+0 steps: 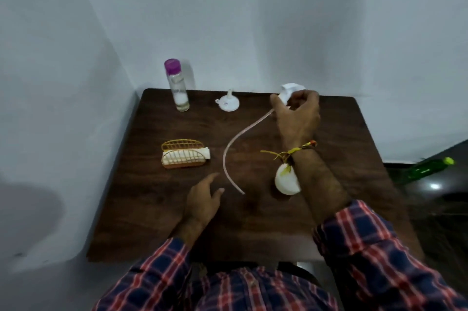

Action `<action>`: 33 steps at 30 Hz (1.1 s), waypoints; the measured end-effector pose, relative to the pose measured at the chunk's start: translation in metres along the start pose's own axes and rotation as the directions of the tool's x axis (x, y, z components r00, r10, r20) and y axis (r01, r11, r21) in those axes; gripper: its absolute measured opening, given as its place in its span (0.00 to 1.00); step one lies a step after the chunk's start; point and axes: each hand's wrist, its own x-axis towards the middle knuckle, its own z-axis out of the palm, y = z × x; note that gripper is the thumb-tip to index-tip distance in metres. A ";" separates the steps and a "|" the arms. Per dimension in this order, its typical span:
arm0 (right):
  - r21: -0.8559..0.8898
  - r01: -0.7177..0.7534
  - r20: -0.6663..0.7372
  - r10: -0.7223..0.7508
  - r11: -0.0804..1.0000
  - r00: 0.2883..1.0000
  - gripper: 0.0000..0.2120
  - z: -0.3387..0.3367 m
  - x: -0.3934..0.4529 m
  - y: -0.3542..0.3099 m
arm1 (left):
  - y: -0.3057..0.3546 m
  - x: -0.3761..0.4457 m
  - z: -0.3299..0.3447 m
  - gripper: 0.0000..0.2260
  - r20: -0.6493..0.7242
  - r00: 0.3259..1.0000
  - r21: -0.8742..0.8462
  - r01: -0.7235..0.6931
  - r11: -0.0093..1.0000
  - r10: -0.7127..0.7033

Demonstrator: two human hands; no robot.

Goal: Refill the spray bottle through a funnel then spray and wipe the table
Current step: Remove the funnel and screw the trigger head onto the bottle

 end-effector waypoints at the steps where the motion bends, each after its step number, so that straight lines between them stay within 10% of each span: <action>1: 0.076 -0.007 -0.028 0.009 0.997 1.000 0.20 -0.013 0.011 0.002 | 0.015 -0.001 0.004 0.24 0.007 0.999 -0.018 -0.049 0.999 0.049; 12: 0.529 -0.146 -0.091 0.226 0.836 0.970 0.18 -0.118 0.078 0.051 | 0.141 -0.005 0.053 0.45 0.244 0.930 -0.172 -0.238 0.956 0.276; 33: 0.790 -0.262 0.015 0.409 0.555 0.912 0.19 -0.156 0.119 0.131 | 0.160 -0.002 0.095 0.39 0.112 0.965 -0.076 -0.230 0.970 0.237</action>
